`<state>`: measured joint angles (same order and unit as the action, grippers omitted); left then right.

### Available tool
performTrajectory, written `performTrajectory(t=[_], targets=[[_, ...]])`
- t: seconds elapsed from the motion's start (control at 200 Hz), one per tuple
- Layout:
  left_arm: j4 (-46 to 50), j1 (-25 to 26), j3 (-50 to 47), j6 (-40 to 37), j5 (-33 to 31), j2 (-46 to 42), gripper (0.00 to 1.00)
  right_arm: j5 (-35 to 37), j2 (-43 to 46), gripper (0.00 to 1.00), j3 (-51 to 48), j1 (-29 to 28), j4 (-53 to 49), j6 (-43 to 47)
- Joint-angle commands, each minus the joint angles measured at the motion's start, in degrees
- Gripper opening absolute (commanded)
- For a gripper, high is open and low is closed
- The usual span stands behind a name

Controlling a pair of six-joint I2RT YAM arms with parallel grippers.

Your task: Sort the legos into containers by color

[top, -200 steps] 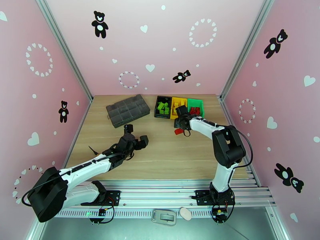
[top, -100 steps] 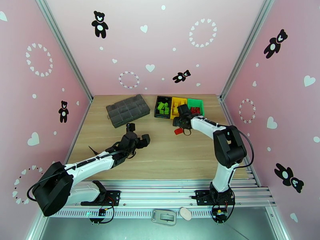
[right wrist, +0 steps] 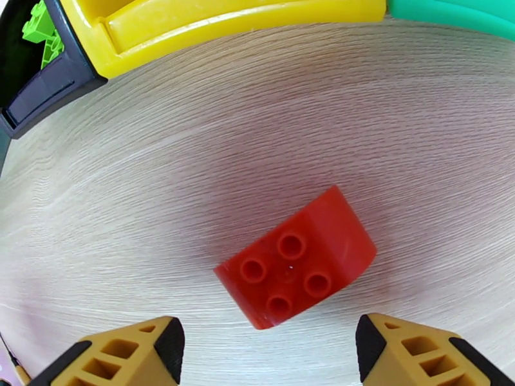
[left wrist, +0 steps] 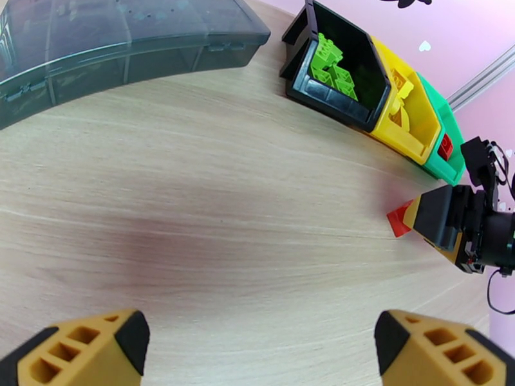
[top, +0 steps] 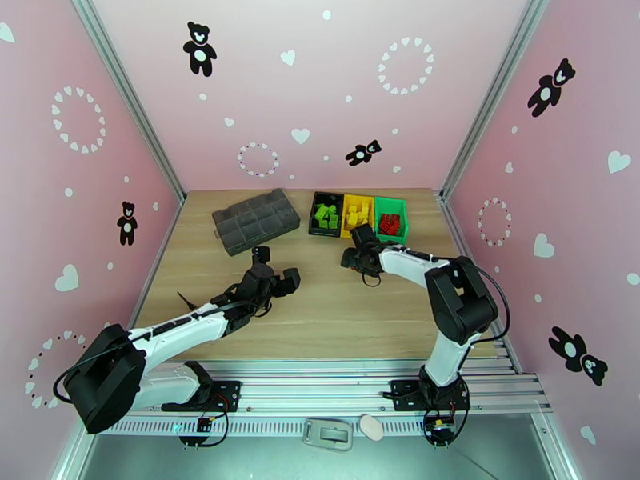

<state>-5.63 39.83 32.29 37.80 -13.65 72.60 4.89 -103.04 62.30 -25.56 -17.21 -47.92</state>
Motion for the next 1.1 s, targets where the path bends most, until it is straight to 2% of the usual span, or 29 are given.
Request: performTrajectory(t=[0.0, 0.44, 0.631, 0.971, 1.091], targets=[[-0.99, -0.2, -0.3, 0.21, 1.01, -0.58, 0.98, -0.84, -1.36, 0.75, 0.26, -0.45, 1.63, -1.21], [0.09, -0.34, -2.22, -0.18, -1.75, -3.99, 0.98, 4.87, -9.67, 0.73, 10.52, -2.57, -4.47, 0.8], [0.22, -0.68, -2.45, -0.56, -1.73, -4.31, 0.98, 9.34, -14.36, 0.71, 18.66, -3.31, -9.93, 3.2], [0.94, -1.09, -1.77, 0.01, -0.85, -3.02, 0.98, 11.94, -19.3, 0.59, 24.09, -4.37, -13.46, 4.45], [1.84, -1.33, 0.48, 0.38, 0.35, 0.17, 0.98, 13.1, -19.08, 0.51, 24.09, -4.36, -13.8, 4.98]])
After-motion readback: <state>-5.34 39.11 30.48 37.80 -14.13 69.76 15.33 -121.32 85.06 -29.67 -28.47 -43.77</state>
